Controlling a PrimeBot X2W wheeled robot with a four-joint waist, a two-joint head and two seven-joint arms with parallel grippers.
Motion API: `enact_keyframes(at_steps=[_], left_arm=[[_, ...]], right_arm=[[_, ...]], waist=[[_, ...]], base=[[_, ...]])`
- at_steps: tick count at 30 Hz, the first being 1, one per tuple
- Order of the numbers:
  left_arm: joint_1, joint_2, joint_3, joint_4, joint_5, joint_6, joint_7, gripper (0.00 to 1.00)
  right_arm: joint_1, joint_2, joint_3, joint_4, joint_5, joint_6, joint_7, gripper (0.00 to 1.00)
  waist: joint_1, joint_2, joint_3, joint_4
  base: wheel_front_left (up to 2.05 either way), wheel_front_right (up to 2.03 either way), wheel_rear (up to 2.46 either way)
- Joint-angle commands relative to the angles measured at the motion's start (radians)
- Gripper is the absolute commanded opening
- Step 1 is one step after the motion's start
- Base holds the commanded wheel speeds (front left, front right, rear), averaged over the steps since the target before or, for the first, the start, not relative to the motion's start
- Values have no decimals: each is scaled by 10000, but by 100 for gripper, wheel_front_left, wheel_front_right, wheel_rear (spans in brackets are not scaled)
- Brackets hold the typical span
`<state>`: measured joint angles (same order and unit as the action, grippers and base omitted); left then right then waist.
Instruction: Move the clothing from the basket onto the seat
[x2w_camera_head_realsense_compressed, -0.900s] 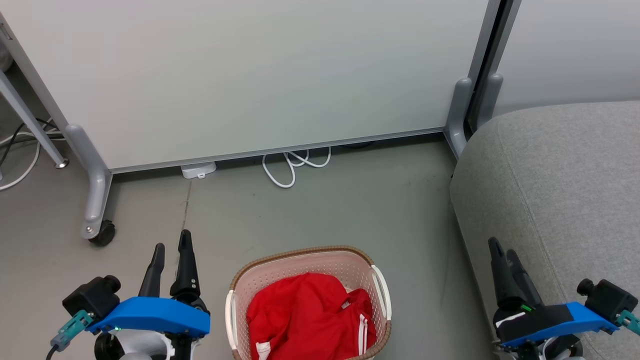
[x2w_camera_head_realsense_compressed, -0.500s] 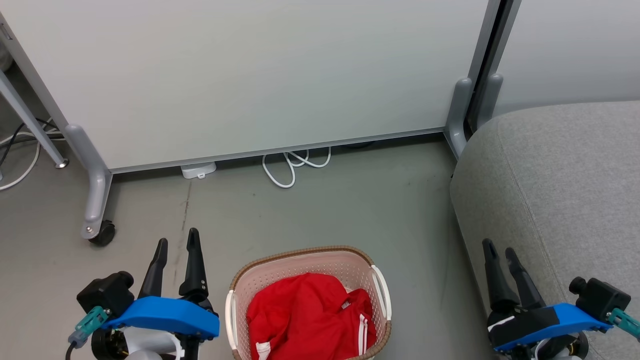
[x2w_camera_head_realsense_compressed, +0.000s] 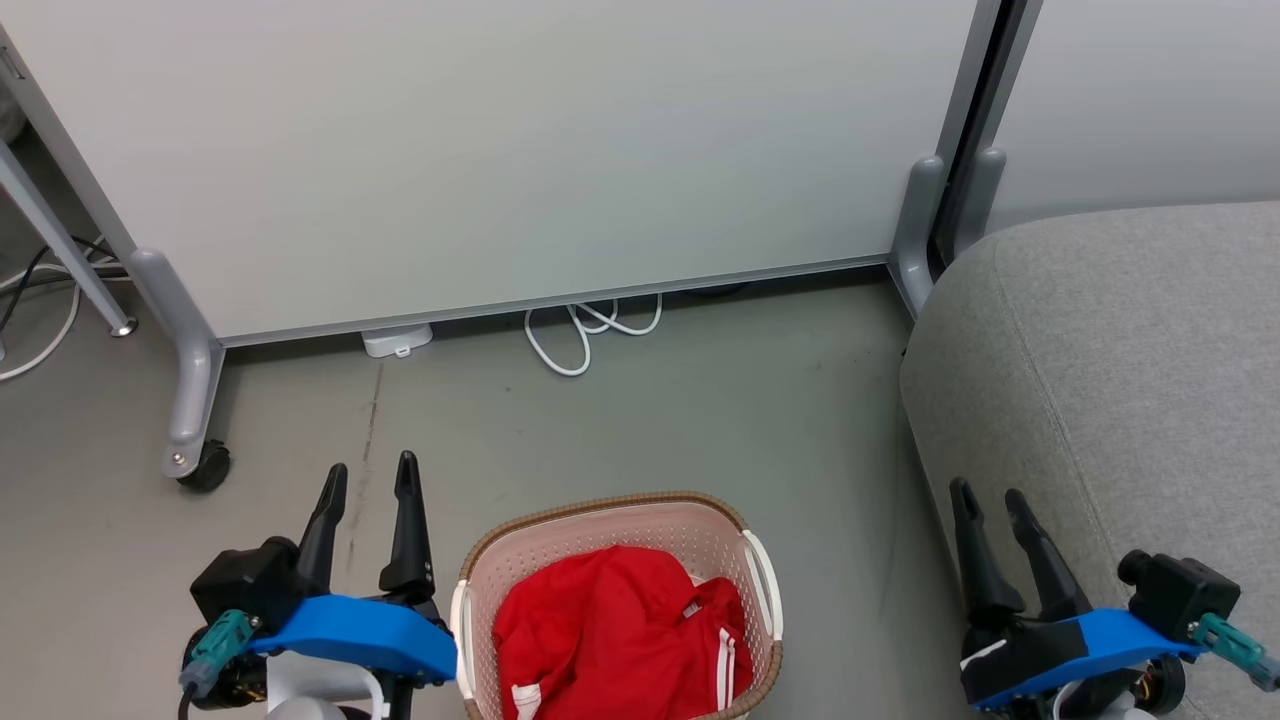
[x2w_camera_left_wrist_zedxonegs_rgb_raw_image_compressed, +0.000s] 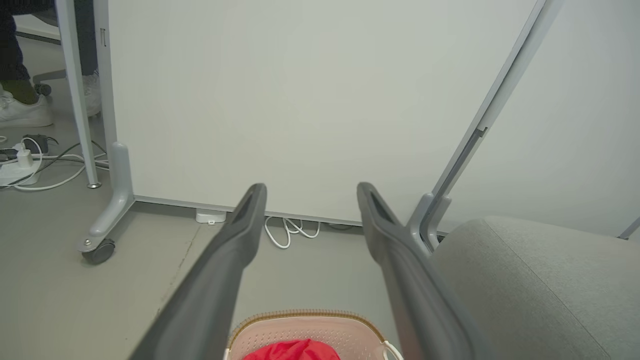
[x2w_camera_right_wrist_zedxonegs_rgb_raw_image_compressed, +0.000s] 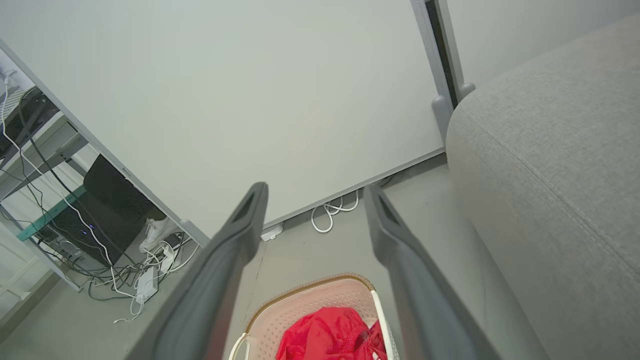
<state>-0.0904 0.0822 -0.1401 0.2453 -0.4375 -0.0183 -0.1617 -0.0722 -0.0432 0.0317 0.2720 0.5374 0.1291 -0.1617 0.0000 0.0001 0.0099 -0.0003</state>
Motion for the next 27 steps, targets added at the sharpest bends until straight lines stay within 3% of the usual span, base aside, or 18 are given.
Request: enact_keyframes(at_steps=[1, 15, 27], left_arm=[[-225, 49, -41, -79, 276, 8, -112, 100], [-160, 20, -206, -9, 1516, -81, -430, 100], [-197, -85, -230, 205, 2363, -438, -677, 100]], right_arm=[[-126, -78, 36, -42, -245, 20, -106, 100], [-74, -86, 216, 17, -1477, 21, -430, 100], [-80, -90, 336, 93, -2408, 23, -680, 100]], waist=[[0, -1, -4, 2], [0, -1, -31, -11], [0, -1, 7, -6]], base=[[0, 0, 0], [0, 0, 0], [0, 0, 0]])
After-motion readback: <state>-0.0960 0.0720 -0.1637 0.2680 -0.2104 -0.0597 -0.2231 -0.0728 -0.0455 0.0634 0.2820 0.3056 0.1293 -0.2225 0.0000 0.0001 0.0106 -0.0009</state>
